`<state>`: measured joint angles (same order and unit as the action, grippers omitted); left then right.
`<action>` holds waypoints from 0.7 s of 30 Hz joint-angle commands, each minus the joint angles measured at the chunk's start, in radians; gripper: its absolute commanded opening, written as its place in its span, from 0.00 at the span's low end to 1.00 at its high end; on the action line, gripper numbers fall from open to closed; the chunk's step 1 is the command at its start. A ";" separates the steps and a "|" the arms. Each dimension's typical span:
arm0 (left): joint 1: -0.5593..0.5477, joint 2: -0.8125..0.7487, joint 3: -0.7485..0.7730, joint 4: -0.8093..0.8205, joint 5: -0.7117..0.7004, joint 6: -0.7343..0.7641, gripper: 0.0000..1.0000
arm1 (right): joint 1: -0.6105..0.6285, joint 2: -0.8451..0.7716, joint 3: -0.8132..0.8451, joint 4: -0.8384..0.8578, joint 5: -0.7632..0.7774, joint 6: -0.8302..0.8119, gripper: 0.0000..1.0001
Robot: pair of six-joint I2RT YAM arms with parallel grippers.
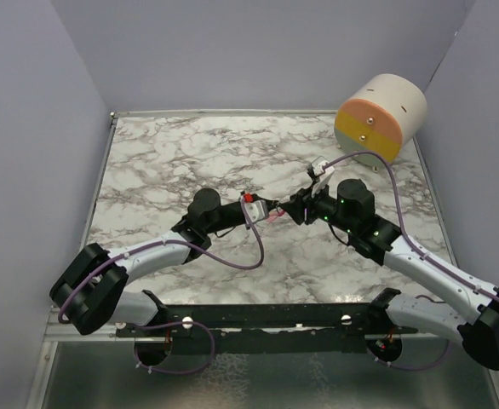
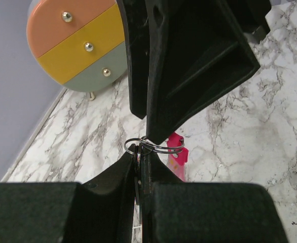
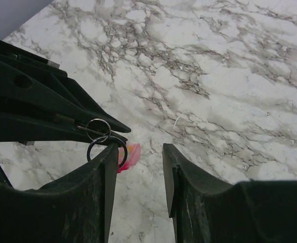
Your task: Put the keys on the keyring
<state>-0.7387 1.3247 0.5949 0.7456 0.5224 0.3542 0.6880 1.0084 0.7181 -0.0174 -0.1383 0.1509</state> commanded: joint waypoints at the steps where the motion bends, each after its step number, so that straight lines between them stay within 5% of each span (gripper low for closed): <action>1: 0.007 -0.034 0.029 -0.003 0.066 0.030 0.00 | 0.004 0.033 0.029 -0.006 -0.048 -0.013 0.40; 10: 0.009 -0.033 0.036 -0.015 0.090 0.040 0.00 | 0.004 0.039 0.025 0.009 -0.088 -0.017 0.37; 21: 0.010 -0.029 0.043 -0.021 0.091 0.043 0.00 | 0.004 0.037 0.021 0.023 -0.096 -0.015 0.03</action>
<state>-0.7284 1.3117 0.5983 0.7155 0.5694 0.3843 0.6880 1.0466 0.7185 -0.0135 -0.2165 0.1402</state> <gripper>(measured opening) 0.084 0.051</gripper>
